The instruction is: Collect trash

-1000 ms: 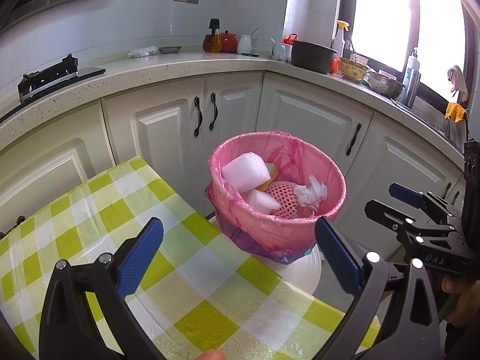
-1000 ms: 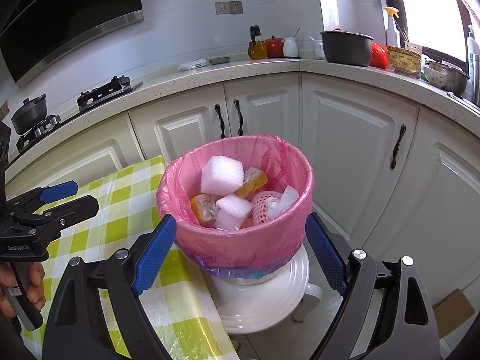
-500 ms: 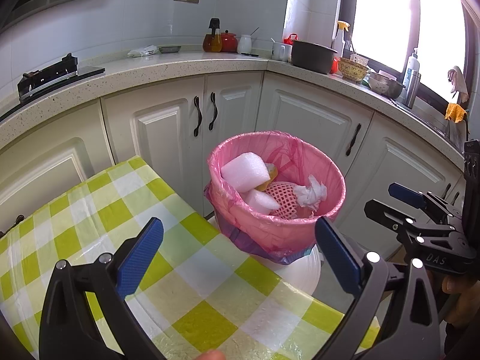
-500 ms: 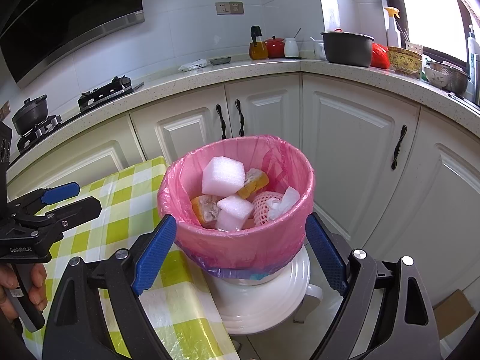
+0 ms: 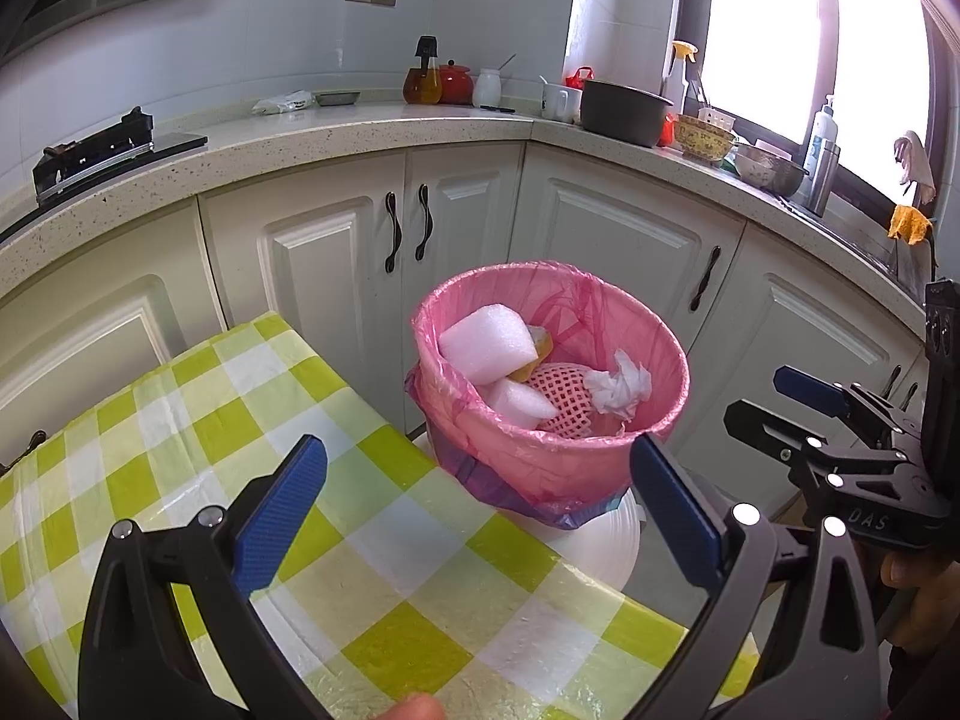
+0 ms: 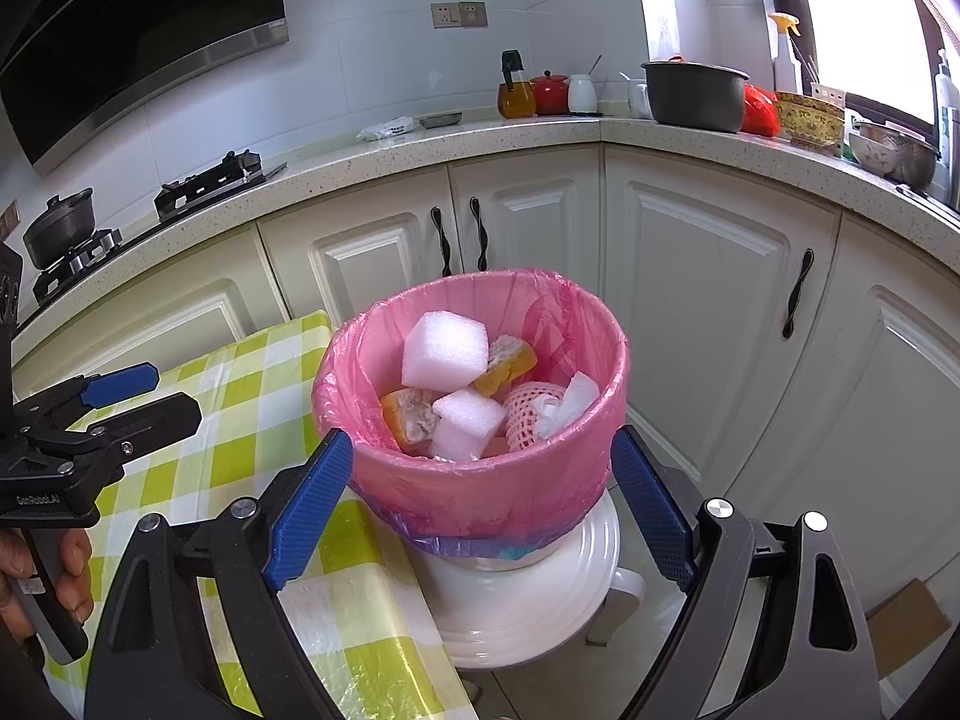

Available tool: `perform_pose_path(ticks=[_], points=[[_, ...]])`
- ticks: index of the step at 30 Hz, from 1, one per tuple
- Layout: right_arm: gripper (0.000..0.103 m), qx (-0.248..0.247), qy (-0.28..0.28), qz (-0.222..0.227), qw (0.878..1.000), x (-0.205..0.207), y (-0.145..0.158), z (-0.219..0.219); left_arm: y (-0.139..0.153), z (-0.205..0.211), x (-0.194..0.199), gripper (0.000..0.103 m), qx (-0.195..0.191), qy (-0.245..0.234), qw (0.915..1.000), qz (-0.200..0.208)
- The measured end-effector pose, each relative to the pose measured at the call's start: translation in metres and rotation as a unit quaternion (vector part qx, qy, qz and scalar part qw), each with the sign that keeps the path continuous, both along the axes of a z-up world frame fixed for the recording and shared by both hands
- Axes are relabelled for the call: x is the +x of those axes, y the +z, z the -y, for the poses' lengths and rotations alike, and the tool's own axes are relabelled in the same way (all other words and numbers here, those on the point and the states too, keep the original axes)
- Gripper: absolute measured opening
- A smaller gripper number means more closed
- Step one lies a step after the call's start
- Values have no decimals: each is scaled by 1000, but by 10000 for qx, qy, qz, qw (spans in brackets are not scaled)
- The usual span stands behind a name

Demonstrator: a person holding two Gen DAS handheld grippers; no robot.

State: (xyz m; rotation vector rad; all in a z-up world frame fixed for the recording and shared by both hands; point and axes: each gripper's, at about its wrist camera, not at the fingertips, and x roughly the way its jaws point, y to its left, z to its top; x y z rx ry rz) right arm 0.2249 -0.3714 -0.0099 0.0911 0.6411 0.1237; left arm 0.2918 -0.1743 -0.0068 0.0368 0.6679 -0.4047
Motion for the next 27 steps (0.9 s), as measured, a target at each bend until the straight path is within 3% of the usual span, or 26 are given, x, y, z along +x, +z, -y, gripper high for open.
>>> perform_pose_path(ticks=[27], points=[[83,28,18,-18,10000,1,-1,0,-3,5,0,98,-10,-17,10000,15]])
